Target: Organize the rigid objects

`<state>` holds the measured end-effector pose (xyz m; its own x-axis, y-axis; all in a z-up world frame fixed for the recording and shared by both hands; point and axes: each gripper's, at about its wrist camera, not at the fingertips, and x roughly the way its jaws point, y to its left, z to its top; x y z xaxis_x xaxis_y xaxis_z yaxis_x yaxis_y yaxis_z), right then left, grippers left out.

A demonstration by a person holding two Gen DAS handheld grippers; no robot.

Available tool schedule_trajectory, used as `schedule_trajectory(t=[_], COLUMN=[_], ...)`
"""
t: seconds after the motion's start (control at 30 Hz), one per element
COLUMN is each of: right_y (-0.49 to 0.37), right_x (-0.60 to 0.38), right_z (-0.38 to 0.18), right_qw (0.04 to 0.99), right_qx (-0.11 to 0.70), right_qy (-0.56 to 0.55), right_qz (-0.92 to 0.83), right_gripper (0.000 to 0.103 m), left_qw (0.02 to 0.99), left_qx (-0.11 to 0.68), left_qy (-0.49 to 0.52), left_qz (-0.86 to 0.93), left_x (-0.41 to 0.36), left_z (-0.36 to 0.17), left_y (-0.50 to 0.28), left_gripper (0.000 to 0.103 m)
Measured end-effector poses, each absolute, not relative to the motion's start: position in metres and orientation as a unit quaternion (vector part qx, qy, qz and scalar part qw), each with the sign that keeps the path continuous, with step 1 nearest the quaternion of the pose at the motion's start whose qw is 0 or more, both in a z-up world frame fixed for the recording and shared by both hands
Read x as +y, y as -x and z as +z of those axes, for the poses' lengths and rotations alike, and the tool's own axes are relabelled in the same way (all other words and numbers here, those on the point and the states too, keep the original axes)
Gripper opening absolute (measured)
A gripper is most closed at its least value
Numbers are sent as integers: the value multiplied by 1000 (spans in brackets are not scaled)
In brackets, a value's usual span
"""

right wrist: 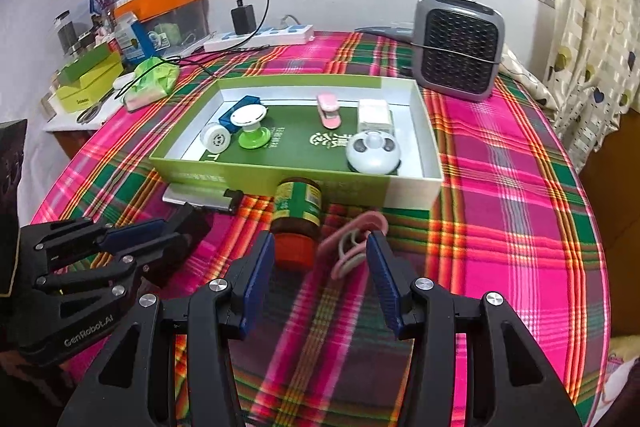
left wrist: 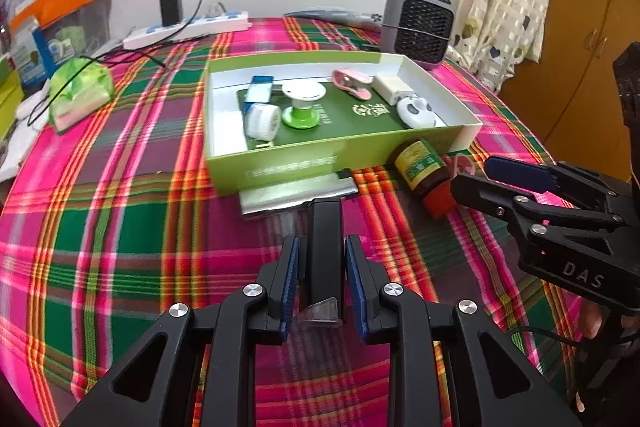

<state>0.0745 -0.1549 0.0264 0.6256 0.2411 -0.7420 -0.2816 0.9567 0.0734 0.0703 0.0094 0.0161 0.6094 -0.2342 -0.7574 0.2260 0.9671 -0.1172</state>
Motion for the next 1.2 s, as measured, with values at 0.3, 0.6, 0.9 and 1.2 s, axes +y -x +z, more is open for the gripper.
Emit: schedule_trajectory(t=[0.3,0.6,0.9,1.2], right_y=[-95,-102,-101,-93], right_x=[-139,-128,-119,-116], right_z=[15,14,12,12], right_qw=[889,889,888,887], right_qx=[430,425,425,426], right_qy=[36,54,60,54], right_qz=[151,159,166,173], right_gripper=[49,49,34,34], left_qw=[898,895,894,903], left_qx=[426,433,438,426], left_qy=[24,40,33,-8], left_qz=[-106,-99,-89,-59], left_x=[38,55,53,36], left_z=[14,12,9,6], left_y=[-70,-77,-79,-81], left_gripper=[23,23,24,35])
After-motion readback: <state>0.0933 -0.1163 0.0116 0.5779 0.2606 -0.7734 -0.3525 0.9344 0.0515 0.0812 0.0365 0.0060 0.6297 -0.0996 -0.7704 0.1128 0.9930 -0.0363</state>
